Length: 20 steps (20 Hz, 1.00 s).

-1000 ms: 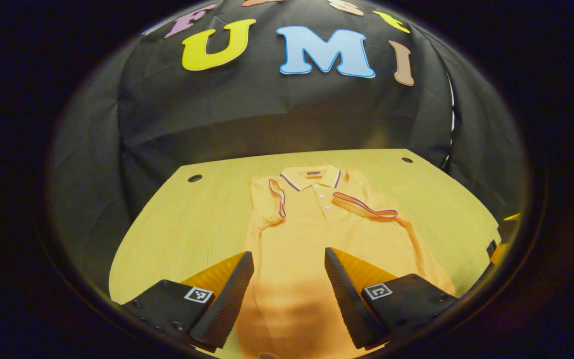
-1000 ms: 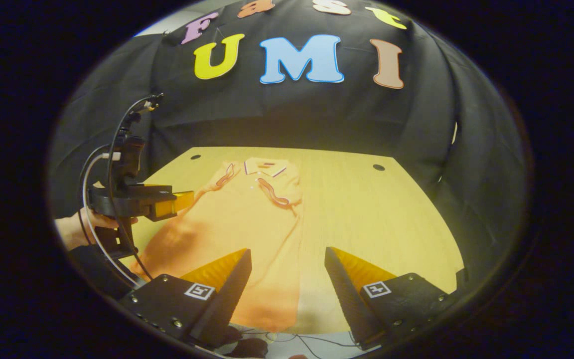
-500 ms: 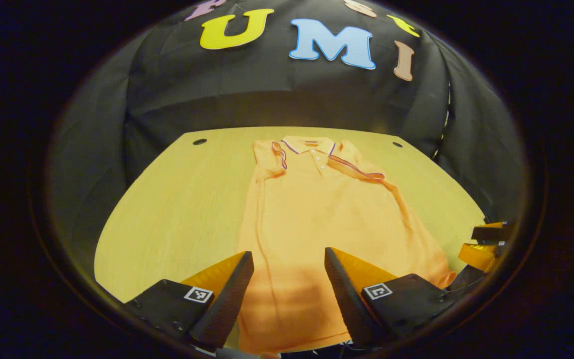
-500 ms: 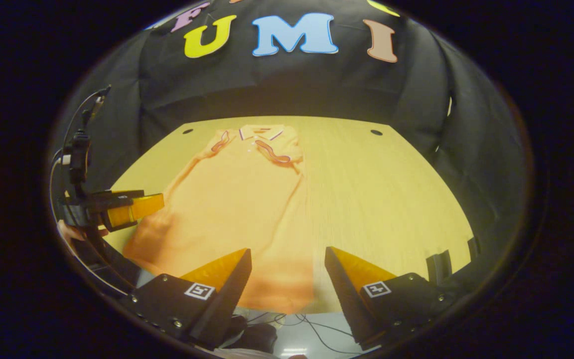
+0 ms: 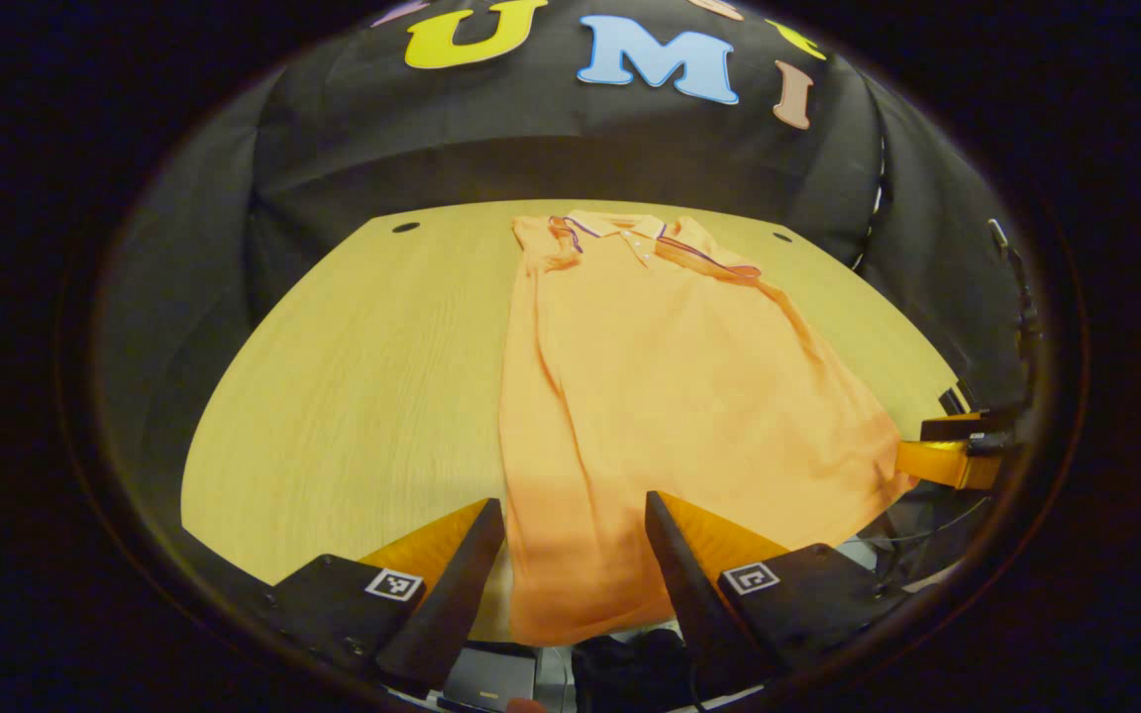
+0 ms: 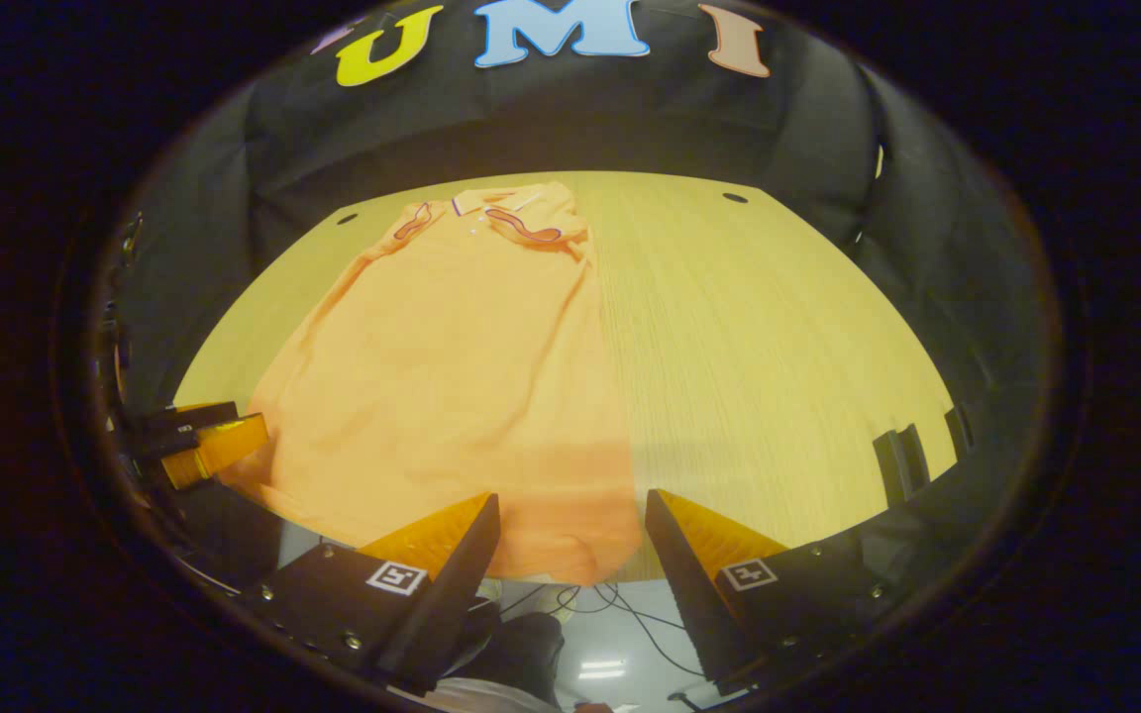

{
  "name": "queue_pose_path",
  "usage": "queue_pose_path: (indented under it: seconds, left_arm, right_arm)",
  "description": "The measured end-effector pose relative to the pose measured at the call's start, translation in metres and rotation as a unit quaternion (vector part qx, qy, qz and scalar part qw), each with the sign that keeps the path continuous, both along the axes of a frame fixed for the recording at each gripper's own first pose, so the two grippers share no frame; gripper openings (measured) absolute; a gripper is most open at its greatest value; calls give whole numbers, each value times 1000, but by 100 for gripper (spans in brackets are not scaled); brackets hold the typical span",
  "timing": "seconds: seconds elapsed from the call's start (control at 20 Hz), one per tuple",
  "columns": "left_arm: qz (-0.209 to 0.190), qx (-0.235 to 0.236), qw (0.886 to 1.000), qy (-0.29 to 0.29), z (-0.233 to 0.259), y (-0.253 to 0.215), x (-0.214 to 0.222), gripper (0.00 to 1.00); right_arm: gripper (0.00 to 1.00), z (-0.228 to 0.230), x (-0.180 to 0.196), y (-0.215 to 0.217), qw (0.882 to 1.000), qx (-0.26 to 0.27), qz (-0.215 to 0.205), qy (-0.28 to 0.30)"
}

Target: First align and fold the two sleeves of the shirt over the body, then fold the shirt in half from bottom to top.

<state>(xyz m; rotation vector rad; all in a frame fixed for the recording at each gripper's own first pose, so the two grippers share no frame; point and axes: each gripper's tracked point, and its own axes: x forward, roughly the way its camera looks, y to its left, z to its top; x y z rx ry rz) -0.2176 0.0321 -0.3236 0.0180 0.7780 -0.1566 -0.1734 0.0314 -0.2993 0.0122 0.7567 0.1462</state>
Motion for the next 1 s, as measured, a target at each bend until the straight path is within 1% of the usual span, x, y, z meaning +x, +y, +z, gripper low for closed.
queue_pose_path:
  seconds: [0.1,0.15,0.2,0.35,0.5,0.55,0.7,0.75,0.8,0.85,0.9,0.95,1.0]
  left_arm:
    - [-4,1,1000,5,-4,1,-8,96]
    - [-4,1,1000,8,-6,2,-13,94]
    - [-4,0,1000,12,-8,3,-17,96]
    - [-9,3,1000,11,-9,-3,-27,96]
    - [-20,27,999,6,-13,-6,-29,96]
    - [-22,34,999,5,-12,-7,-30,98]
    - [-24,38,999,6,-13,-14,-31,96]
    - [-22,39,999,5,-14,-14,-31,96]
    - [-20,37,999,4,-14,-15,-32,95]
    - [-16,37,999,5,-14,-16,-30,89]
    - [-15,36,999,5,-13,-18,-30,85]
    - [-17,35,999,7,-13,-22,-32,72]
    - [-21,35,999,8,-13,-26,-32,67]
  right_arm:
    - [93,-7,-5,-1,1000,-4,-2,9]
    - [93,-9,-11,-2,1000,-5,-2,12]
    - [93,-10,-15,-2,1000,-5,-2,15]
    - [92,-15,-17,-3,1000,-8,-1,20]
    - [93,-16,-15,-2,1000,-8,-1,18]
    - [93,-17,-15,-2,1000,-8,-1,15]
    - [93,-16,-17,-1,1000,-9,3,14]
    - [90,-16,-17,1,1000,-8,6,14]
    - [85,-17,-16,2,1000,-10,8,13]
    - [79,-17,-18,2,1000,-12,11,14]
    - [79,-15,-18,4,1000,-8,15,14]
    - [60,-15,-18,4,1000,-1,3,13]
    - [41,-15,-17,4,1000,3,-1,15]
